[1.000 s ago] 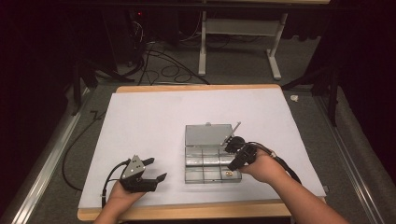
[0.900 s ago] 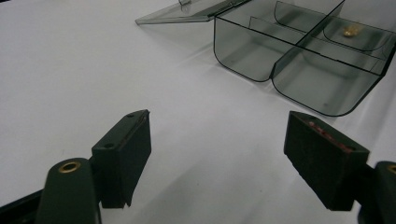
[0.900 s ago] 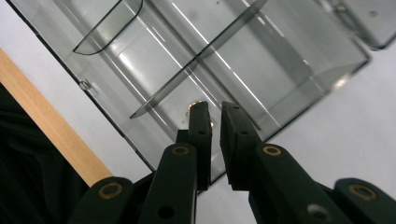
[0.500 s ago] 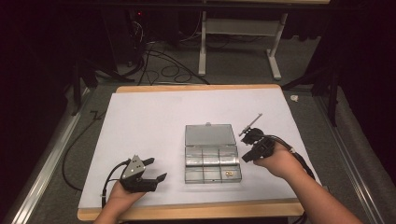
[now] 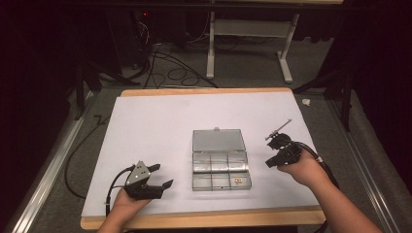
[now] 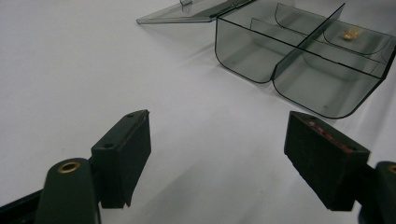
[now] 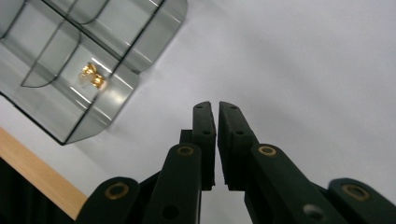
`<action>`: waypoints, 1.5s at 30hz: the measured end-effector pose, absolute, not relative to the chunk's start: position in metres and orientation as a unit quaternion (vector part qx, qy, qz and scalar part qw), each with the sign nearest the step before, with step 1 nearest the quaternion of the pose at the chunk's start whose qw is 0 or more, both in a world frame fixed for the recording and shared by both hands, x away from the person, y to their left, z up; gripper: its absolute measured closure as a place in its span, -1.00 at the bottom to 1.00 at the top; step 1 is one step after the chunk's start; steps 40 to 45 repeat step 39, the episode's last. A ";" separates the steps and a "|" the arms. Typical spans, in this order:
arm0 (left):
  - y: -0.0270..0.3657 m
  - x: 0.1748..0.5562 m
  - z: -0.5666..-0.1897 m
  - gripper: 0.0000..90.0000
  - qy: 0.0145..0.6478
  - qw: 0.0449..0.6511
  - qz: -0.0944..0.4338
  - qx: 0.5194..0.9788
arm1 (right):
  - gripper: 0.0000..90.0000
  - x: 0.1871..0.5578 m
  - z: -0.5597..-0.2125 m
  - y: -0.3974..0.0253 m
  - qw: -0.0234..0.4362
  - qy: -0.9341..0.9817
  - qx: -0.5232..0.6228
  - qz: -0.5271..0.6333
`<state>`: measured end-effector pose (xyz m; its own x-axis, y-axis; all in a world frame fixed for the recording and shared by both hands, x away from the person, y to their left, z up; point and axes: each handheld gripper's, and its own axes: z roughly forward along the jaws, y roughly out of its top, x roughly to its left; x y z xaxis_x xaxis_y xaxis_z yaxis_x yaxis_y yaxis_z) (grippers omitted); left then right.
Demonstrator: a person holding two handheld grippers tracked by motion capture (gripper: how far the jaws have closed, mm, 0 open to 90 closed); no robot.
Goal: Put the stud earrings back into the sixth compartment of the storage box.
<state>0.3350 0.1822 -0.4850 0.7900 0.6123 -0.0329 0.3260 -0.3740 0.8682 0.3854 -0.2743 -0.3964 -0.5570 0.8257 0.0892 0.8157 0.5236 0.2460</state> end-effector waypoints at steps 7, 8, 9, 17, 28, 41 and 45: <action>0.182 0.334 -0.485 -0.47 0.283 0.481 0.149 0.817 | 0.83 0.384 -0.407 -0.296 0.032 0.851 0.501 0.154; 0.182 0.334 -0.485 -0.47 0.283 0.481 0.149 0.817 | 0.83 0.384 -0.407 -0.296 0.032 0.851 0.501 0.154; 0.182 0.334 -0.485 -0.47 0.285 0.481 0.152 0.815 | 0.82 0.383 -0.409 -0.301 0.034 0.848 0.503 0.165; 0.181 0.334 -0.485 -0.47 0.285 0.478 0.153 0.817 | 0.70 0.371 -0.418 -0.311 0.079 0.824 0.513 0.225; 0.182 0.334 -0.485 -0.48 0.291 0.479 0.158 0.813 | 0.31 0.336 -0.460 -0.316 0.204 0.754 0.512 0.357; 0.182 0.334 -0.485 -0.48 0.296 0.477 0.159 0.812 | -0.09 0.323 -0.465 -0.314 0.237 0.744 0.502 0.372; 0.182 0.334 -0.485 -0.48 0.296 0.477 0.159 0.812 | -0.09 0.323 -0.465 -0.314 0.237 0.744 0.502 0.372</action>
